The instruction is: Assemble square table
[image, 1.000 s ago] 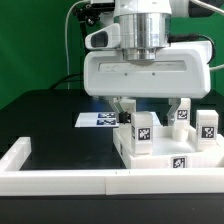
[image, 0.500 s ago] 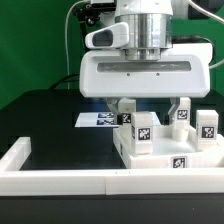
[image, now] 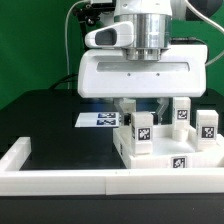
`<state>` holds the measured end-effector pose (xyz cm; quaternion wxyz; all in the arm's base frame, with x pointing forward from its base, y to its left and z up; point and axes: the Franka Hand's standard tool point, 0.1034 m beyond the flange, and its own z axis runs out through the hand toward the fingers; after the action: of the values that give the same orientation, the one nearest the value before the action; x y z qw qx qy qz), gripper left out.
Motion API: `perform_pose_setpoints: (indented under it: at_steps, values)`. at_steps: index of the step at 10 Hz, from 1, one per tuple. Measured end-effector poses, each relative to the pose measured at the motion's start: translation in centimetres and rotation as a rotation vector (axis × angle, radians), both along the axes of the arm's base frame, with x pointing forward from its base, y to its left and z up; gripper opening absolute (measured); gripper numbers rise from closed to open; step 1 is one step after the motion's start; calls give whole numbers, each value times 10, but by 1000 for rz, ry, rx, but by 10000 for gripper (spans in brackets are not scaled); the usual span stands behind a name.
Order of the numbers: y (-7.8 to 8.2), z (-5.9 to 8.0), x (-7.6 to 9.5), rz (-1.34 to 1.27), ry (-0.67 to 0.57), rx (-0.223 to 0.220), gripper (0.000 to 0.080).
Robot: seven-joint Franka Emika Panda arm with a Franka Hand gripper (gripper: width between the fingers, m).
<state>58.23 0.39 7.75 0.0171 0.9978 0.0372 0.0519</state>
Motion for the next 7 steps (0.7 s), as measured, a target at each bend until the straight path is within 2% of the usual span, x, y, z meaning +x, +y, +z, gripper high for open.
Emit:
perform_pose_setpoints:
  at_steps: [4,7]
  values:
    - [0,0,0,-35,-1,4,290]
    - [0,0,0,-247,-10,28,290]
